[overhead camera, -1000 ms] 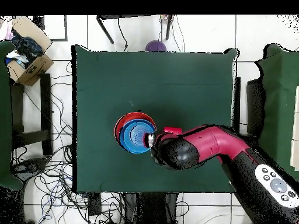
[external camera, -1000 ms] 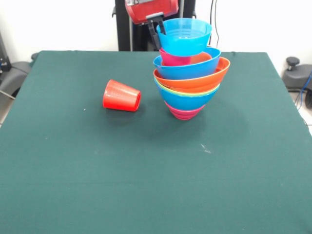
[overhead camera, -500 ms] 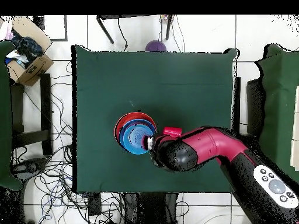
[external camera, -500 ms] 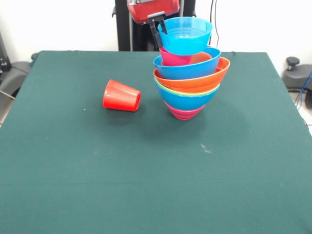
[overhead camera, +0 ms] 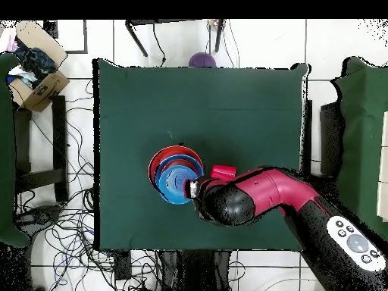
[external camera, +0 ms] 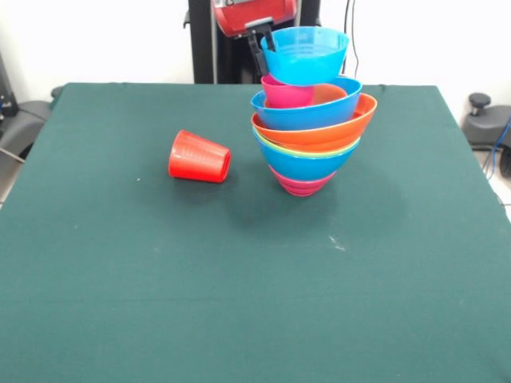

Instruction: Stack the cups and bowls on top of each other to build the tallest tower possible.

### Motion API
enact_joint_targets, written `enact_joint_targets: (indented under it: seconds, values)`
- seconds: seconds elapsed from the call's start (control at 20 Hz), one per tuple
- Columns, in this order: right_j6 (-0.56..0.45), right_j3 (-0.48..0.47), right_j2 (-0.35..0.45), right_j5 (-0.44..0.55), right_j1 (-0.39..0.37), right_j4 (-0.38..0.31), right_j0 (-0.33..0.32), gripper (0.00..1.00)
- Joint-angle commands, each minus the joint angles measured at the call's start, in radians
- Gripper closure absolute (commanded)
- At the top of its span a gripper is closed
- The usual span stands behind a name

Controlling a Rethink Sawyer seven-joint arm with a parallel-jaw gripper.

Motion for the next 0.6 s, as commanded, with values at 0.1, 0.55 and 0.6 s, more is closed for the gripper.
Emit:
enact_joint_targets:
  seconds: [0.1, 0.55, 0.6]
  values:
    - [-0.223, 0.064, 0.012, 0.019, 0.0, -0.1, 0.001, 1.0]
    - [-0.222, 0.073, 0.012, 0.008, -0.008, -0.113, -0.014, 1.0]
    - [-0.221, 0.074, 0.012, 0.005, -0.01, -0.114, -0.016, 1.0]
